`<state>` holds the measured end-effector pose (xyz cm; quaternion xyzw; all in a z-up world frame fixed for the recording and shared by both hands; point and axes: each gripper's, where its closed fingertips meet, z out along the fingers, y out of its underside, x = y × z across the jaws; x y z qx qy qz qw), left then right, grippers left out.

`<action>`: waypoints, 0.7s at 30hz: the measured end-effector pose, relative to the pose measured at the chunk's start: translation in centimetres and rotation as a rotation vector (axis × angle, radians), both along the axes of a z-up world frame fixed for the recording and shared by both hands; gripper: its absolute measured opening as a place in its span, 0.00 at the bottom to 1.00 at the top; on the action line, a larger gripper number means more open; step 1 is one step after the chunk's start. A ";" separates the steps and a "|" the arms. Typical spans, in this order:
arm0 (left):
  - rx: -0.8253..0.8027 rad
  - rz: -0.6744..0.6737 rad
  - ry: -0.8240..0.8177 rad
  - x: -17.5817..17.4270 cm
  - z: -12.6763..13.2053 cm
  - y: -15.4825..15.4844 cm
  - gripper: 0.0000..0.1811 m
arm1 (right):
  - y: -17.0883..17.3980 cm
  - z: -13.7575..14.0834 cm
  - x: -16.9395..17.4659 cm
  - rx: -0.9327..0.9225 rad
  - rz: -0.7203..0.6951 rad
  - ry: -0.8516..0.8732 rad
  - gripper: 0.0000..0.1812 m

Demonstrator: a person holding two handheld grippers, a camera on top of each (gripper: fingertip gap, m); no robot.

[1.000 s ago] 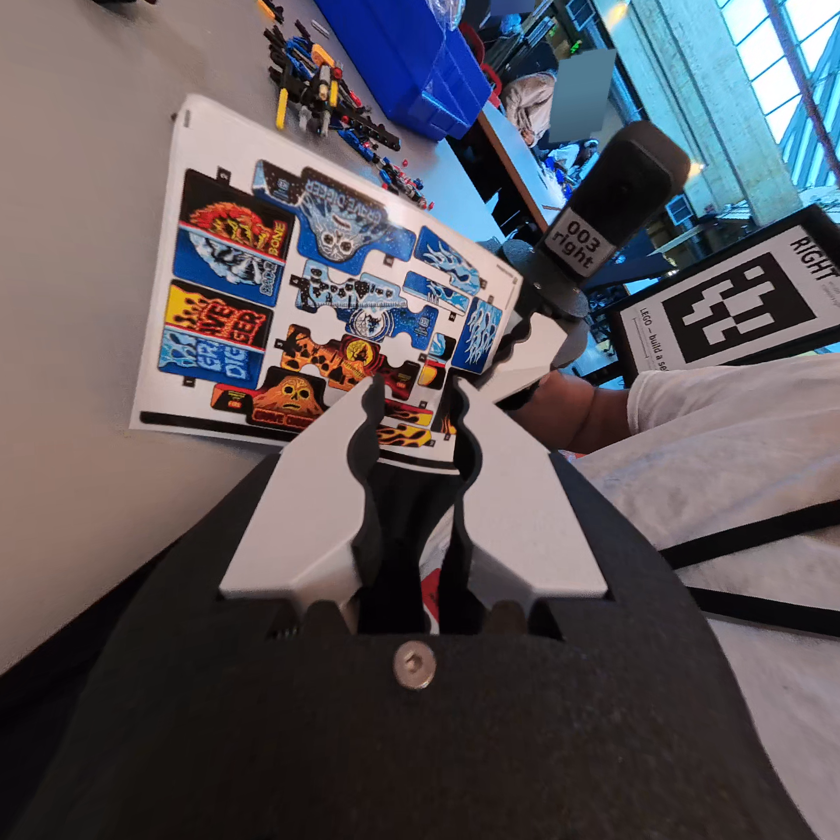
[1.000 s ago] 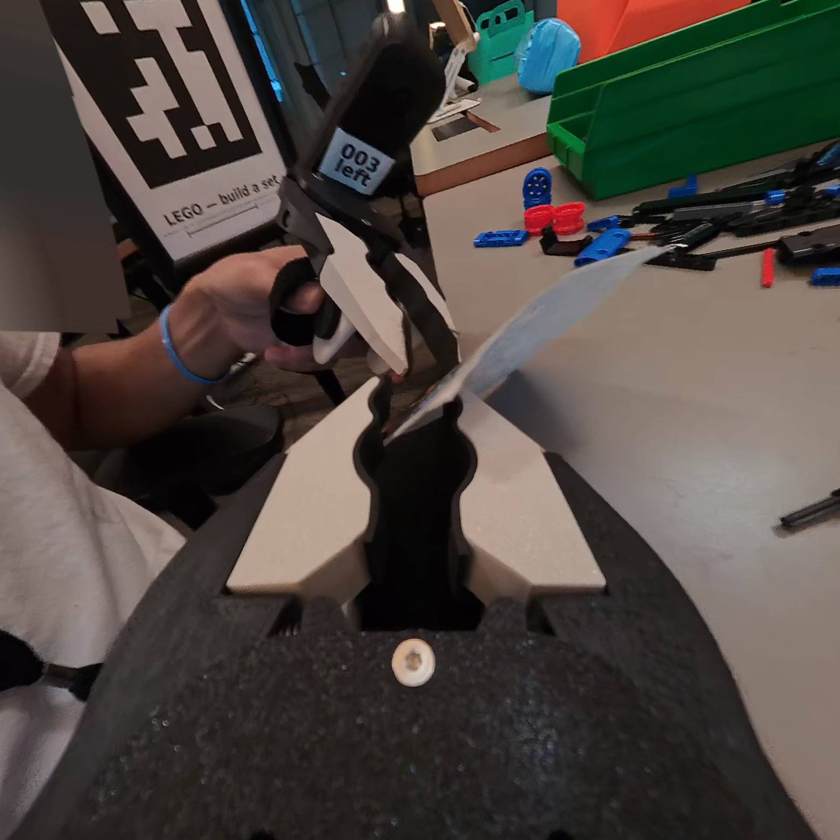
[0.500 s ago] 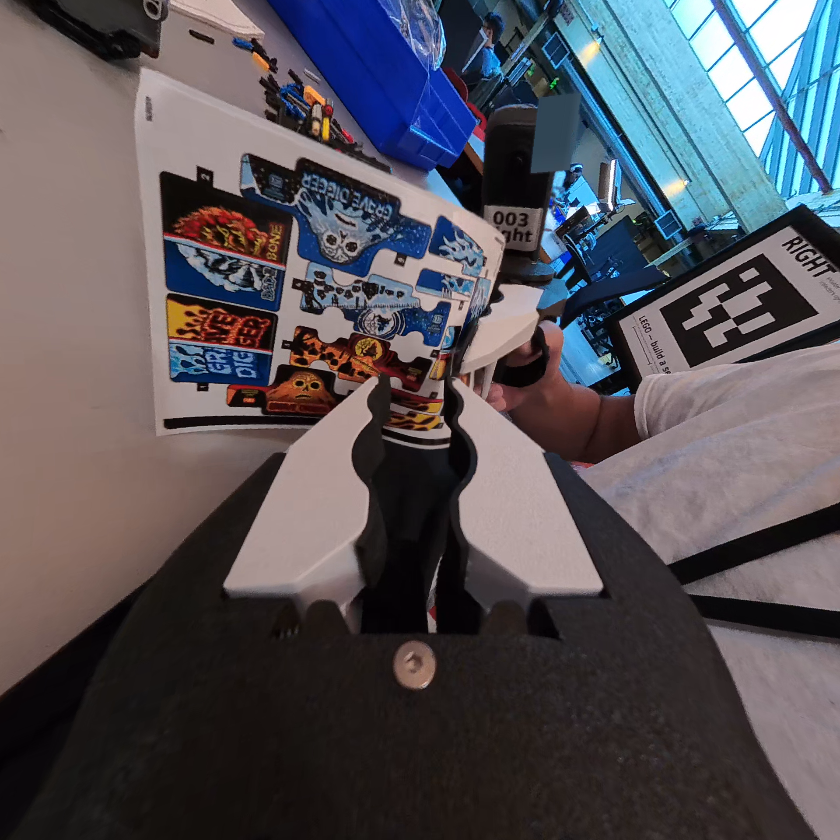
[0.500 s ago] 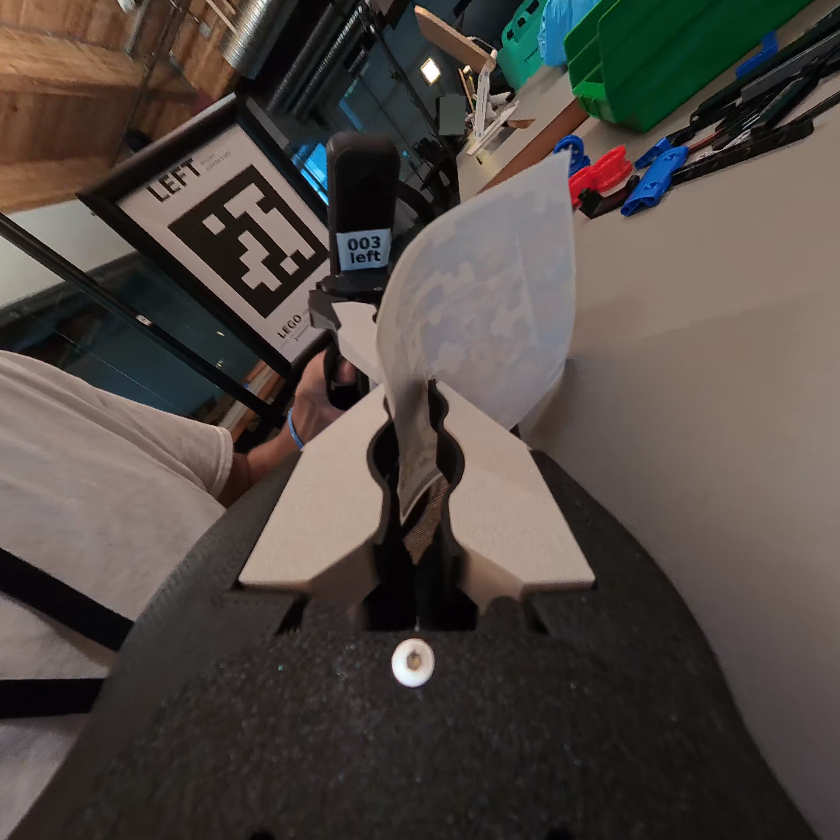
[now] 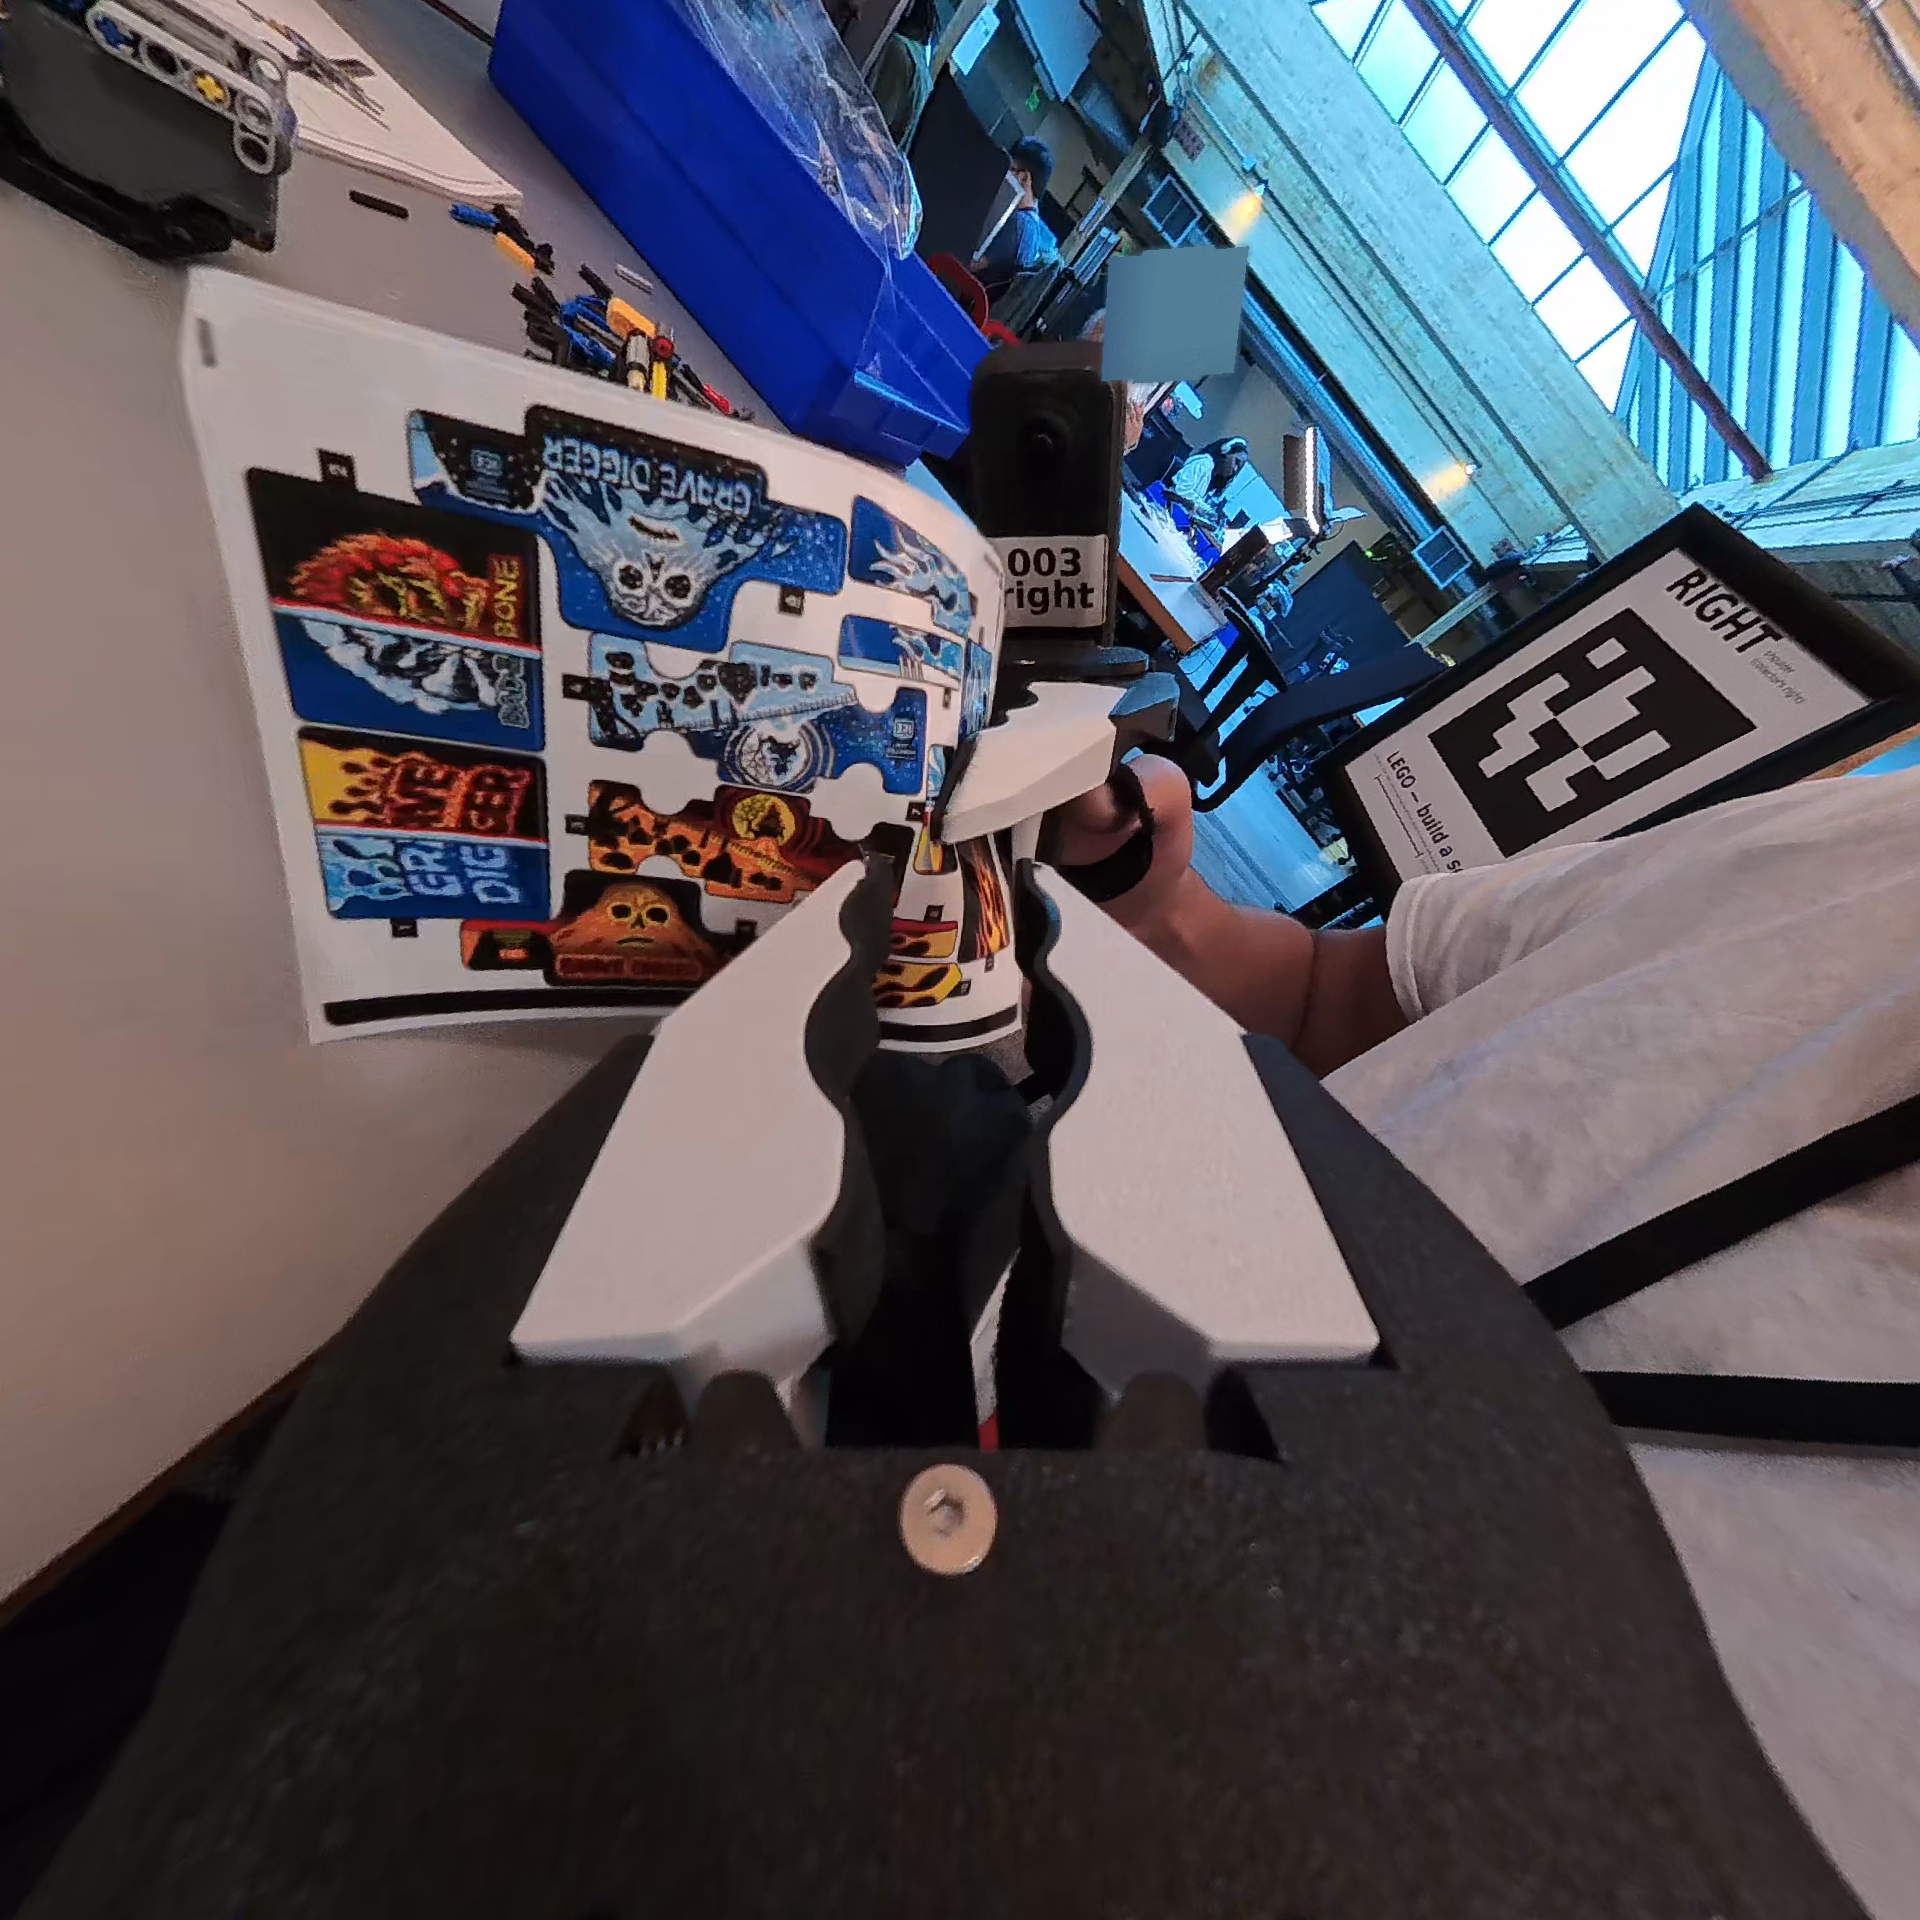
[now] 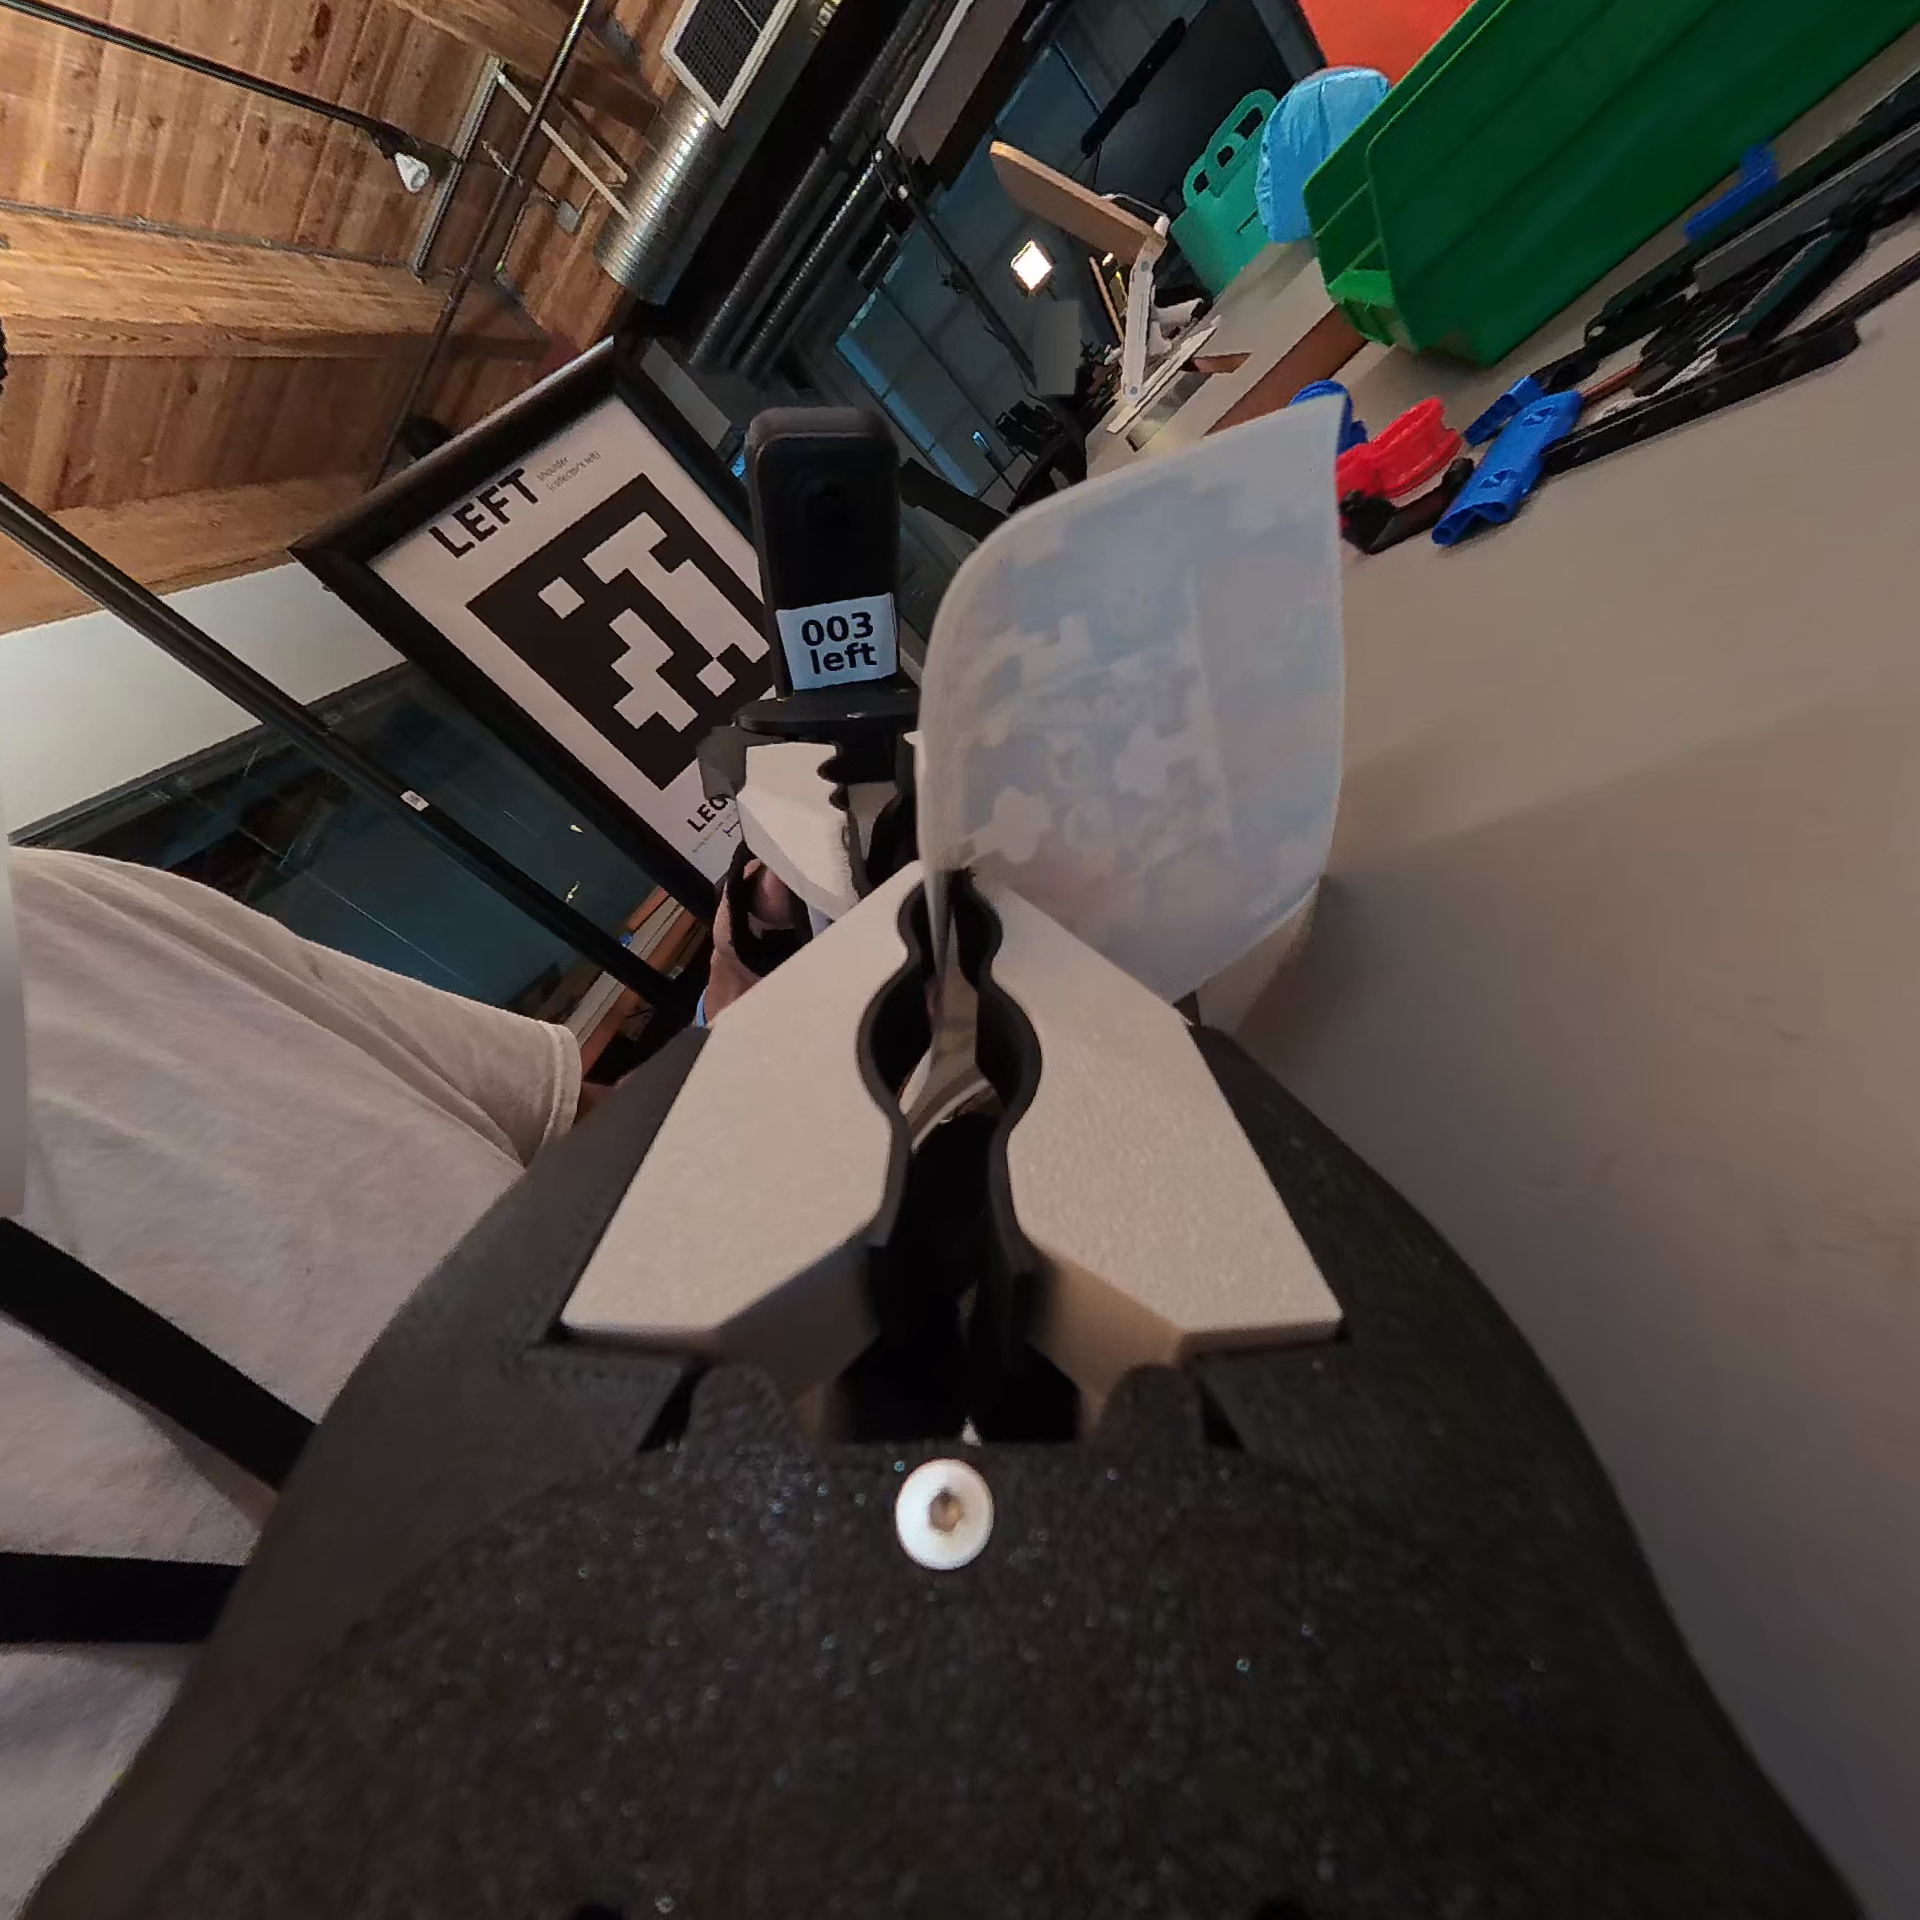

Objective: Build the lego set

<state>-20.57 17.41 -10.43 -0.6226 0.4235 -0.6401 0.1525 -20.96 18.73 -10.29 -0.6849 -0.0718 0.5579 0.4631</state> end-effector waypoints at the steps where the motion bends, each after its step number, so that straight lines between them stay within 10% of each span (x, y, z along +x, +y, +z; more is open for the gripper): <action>1: -0.001 0.000 0.000 0.0 0.0 0.0 0.12 | 0.0 0.0 0.0 -0.002 -0.002 0.000 0.00; 21: 0.013 0.001 0.002 0.1 -0.1 -0.1 0.08 | 0.3 -0.5 0.2 0.033 -0.053 -0.090 0.00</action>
